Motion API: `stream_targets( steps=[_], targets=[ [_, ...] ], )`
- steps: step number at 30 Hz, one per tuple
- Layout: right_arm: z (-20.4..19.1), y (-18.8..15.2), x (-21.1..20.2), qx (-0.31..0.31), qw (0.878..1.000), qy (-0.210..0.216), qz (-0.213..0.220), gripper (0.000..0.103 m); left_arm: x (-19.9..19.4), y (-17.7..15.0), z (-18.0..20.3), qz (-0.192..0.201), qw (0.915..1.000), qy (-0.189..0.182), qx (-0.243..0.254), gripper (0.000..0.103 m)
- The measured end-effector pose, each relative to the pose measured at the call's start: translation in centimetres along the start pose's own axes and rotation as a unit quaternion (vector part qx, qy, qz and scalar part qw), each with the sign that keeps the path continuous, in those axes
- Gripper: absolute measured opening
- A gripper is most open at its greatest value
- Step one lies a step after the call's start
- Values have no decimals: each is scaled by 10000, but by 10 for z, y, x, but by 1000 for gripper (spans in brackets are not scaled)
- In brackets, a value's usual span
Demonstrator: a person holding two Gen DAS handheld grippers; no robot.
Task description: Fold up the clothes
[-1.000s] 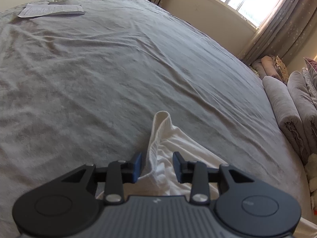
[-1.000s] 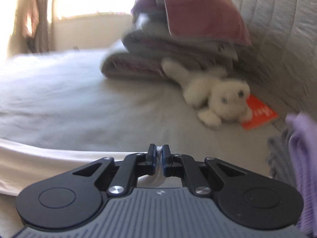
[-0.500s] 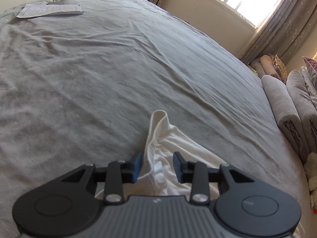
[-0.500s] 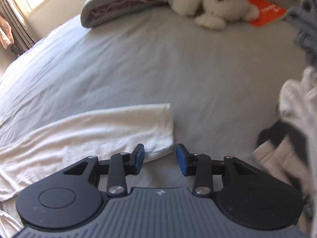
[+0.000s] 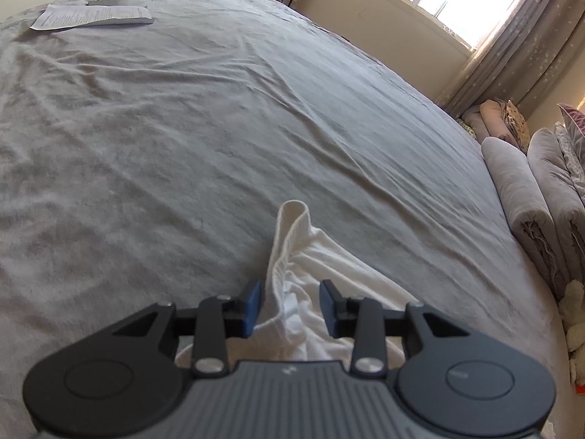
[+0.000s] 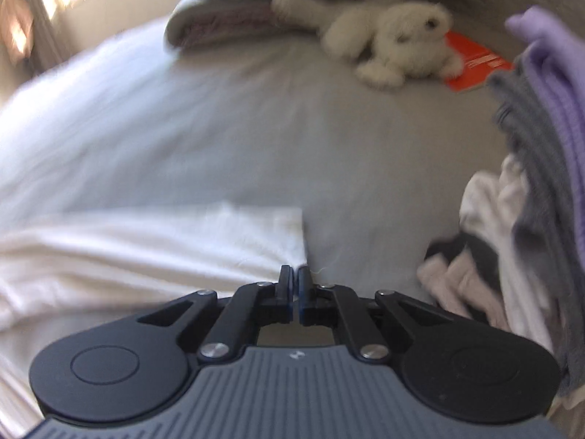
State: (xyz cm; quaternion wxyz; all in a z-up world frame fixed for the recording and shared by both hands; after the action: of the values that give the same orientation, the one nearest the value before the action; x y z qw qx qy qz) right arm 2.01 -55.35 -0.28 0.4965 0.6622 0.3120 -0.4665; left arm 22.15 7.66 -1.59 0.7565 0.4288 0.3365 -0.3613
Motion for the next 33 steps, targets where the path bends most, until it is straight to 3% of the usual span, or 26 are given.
stream_targets(
  steps=[2,5,6,9,11,13,18,20,22,28,33],
  targets=[
    [-5,-13,8,-383,9988,24,-293,4,0,0,-1,-15,10000,-3,-34,36],
    [1,-9,1,-347,9993,-67,-87,8,0,-1,-1,-16,10000,13,-35,37],
    [4,-7,-2,-296,9995,-97,13,15,1,-1,-1,-22,10000,21,-37,37],
    [19,17,-11,166,9980,-167,582,17,3,-1,-1,-36,10000,36,-28,37],
    [24,32,-8,342,9953,-194,885,26,3,-1,-1,-42,10000,42,-13,37],
    [20,41,11,256,9960,-158,837,34,3,-1,-1,-49,10000,41,-4,37],
    [13,46,38,63,9975,-197,669,36,2,1,-4,-21,10000,37,-29,38],
    [7,48,37,-117,9973,-279,669,0,3,1,-5,-34,10000,54,-39,38],
    [0,52,34,-285,9963,-386,715,0,3,2,-6,-42,10000,58,-48,38],
    [-9,66,-2,-538,9736,-1386,1732,0,3,1,-5,-44,10000,54,-40,38],
    [-2,67,17,-536,9612,-2035,1781,0,5,0,-4,-73,9999,73,8,38]
  ],
)
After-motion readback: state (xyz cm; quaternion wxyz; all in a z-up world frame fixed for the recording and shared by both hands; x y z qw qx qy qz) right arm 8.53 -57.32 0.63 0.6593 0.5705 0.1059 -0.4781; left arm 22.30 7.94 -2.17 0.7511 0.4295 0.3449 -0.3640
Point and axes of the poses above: each gripper's, at about its wrist camera, not at the fingertips, and x roughly the way its jaws point, z to its right, y to its top, the point moved 8 cm from there along x, roughly the way its jaws point, and after that the axes turned 13 degrees about -z, right-handed, at the moved point
